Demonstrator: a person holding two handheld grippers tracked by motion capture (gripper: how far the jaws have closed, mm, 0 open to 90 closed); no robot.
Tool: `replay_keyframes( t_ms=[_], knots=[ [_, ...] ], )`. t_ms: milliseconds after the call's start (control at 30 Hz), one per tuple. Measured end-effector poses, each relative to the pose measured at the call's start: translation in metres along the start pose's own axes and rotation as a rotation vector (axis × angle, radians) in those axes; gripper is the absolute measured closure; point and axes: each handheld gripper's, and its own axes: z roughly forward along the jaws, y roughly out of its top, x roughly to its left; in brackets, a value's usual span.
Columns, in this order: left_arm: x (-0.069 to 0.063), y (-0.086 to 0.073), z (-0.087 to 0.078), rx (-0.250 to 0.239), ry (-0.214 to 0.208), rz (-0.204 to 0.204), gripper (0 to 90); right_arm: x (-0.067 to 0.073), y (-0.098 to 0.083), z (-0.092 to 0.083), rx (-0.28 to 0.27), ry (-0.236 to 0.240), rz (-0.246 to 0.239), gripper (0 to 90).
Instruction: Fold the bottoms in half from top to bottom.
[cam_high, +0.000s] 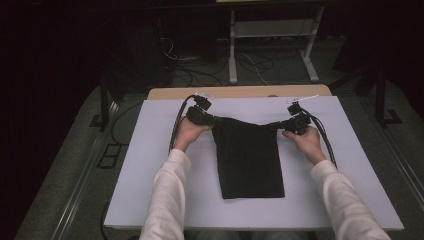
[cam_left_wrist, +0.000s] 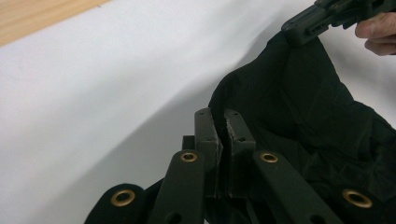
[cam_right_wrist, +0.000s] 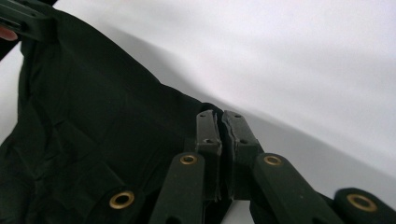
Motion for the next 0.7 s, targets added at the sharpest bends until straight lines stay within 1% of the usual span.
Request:
replay_keyframes(
  t_ms=[67, 100, 167, 200, 267, 333, 500, 567, 633, 700],
  knots=[
    [0.002, 0.003, -0.001, -0.006, 0.006, 0.002, 85.1, -0.001, 0.004, 0.003, -0.004, -0.006, -0.001, 84.3],
    [0.004, 0.004, -0.001, 0.004, 0.008, 0.006, 85.2, -0.001, 0.006, 0.004, -0.007, -0.008, -0.002, 84.4],
    [0.007, 0.007, 0.000, 0.006, 0.018, 0.009, 85.1, -0.002, 0.008, 0.008, -0.008, -0.012, 0.005, 84.3],
    [0.008, 0.007, 0.000, 0.003, 0.019, 0.001, 85.1, -0.003, 0.009, 0.010, -0.006, -0.012, 0.006, 84.3],
    [0.012, 0.007, 0.002, 0.004, 0.028, 0.000, 85.1, -0.003, 0.012, 0.014, 0.001, -0.019, 0.004, 84.3],
    [0.016, 0.005, 0.004, 0.000, 0.028, -0.010, 85.1, -0.003, 0.014, 0.017, 0.003, -0.020, 0.004, 84.3],
    [0.023, -0.001, 0.013, 0.010, 0.027, -0.046, 84.8, -0.006, 0.012, 0.024, 0.003, -0.031, 0.011, 84.2],
    [0.024, -0.003, 0.016, 0.019, 0.031, -0.063, 84.6, -0.008, 0.011, 0.026, 0.007, -0.029, 0.019, 83.7],
    [0.025, -0.006, 0.019, 0.033, 0.049, -0.065, 84.0, -0.009, 0.010, 0.028, 0.006, -0.024, 0.017, 82.9],
    [0.025, -0.008, 0.021, 0.039, 0.052, -0.073, 83.6, -0.009, 0.010, 0.029, 0.005, -0.024, 0.012, 82.4]
  ],
)
